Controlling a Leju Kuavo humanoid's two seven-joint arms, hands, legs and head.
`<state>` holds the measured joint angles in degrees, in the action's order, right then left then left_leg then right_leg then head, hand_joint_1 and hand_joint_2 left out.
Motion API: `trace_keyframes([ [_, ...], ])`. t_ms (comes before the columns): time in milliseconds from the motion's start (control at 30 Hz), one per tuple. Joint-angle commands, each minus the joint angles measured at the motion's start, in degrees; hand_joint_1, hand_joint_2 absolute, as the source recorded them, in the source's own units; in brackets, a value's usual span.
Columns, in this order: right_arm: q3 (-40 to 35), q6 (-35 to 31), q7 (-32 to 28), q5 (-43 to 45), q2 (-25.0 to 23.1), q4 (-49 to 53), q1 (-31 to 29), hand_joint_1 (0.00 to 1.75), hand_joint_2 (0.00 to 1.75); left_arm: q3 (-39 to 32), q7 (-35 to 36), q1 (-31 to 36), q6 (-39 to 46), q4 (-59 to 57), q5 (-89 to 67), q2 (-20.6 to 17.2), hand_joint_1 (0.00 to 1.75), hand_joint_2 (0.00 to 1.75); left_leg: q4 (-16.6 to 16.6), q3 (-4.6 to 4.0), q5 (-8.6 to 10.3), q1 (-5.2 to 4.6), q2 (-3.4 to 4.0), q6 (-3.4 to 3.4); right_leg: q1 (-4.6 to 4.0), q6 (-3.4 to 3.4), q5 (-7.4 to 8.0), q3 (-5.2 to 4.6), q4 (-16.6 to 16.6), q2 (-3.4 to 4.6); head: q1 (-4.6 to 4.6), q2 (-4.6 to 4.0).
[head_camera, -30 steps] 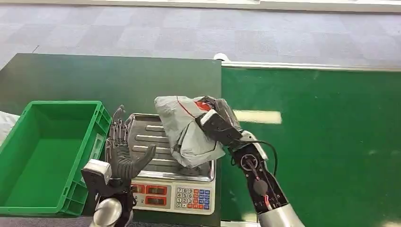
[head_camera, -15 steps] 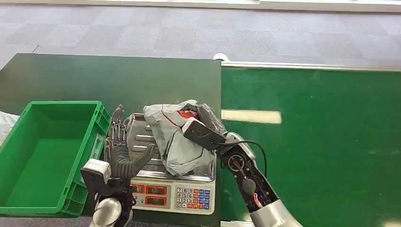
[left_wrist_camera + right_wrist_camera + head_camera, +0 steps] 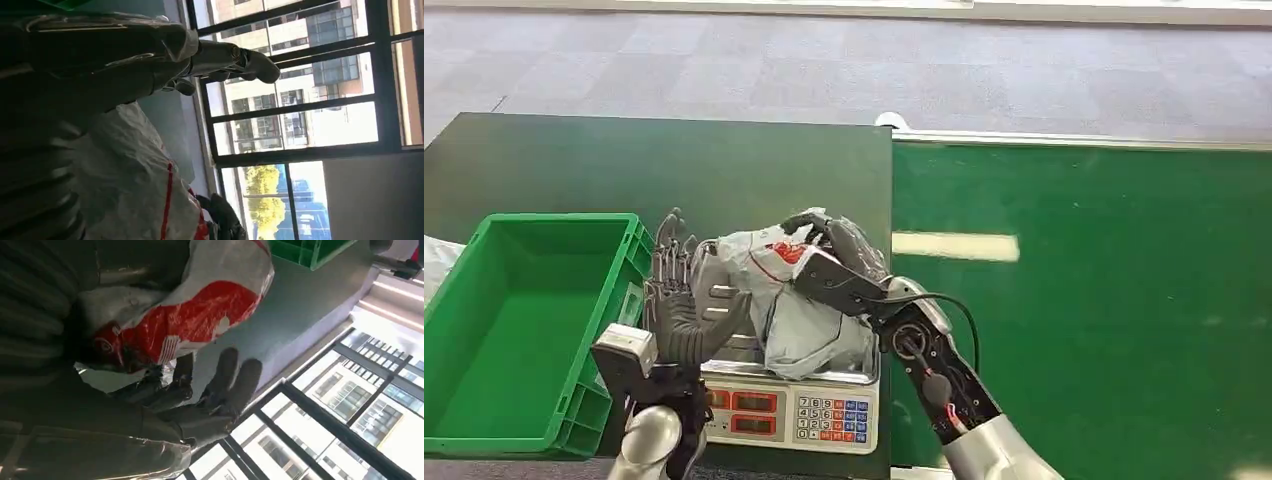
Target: Moved the parcel from conveyor to table for the left to box.
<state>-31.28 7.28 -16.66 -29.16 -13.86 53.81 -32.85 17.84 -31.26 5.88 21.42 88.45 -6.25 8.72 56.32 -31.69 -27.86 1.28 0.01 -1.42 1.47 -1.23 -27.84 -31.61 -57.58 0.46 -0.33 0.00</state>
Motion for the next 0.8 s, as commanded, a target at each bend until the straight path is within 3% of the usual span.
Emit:
trace_keyframes([
  [33, 0.91, 0.52, 0.87, 3.0, -0.05, -1.99, -2.15, 0.0, 1.75, -1.09, 0.25, 1.72, -0.07, -3.45, 0.43, 0.15, 0.0, 1.75, -0.05, -0.01, 0.08, -0.02, -0.01, 0.1, -0.02, 0.13, 0.06, -0.02, 0.03, -0.06, 0.0, 0.0],
  [300, 1.27, -0.55, 3.22, 4.14, 0.09, -0.79, -2.48, 0.0, 1.75, -1.63, 0.24, 1.73, -0.18, -3.21, 0.48, 0.4, 0.0, 1.75, 0.01, -0.03, 0.03, -0.02, 0.0, 0.06, 0.0, 0.07, 0.02, -0.04, -0.02, -0.04, 0.0, 0.0],
  [800, 6.8, -5.66, 1.47, 8.11, 2.38, 4.36, -0.63, 0.0, 1.75, -2.08, 0.15, 1.77, -0.91, -4.02, 0.39, 1.06, 0.0, 1.75, -0.01, -0.03, 0.05, 0.0, -0.1, 0.07, -0.02, 0.08, 0.02, -0.01, 0.03, -0.13, 0.0, 0.0],
])
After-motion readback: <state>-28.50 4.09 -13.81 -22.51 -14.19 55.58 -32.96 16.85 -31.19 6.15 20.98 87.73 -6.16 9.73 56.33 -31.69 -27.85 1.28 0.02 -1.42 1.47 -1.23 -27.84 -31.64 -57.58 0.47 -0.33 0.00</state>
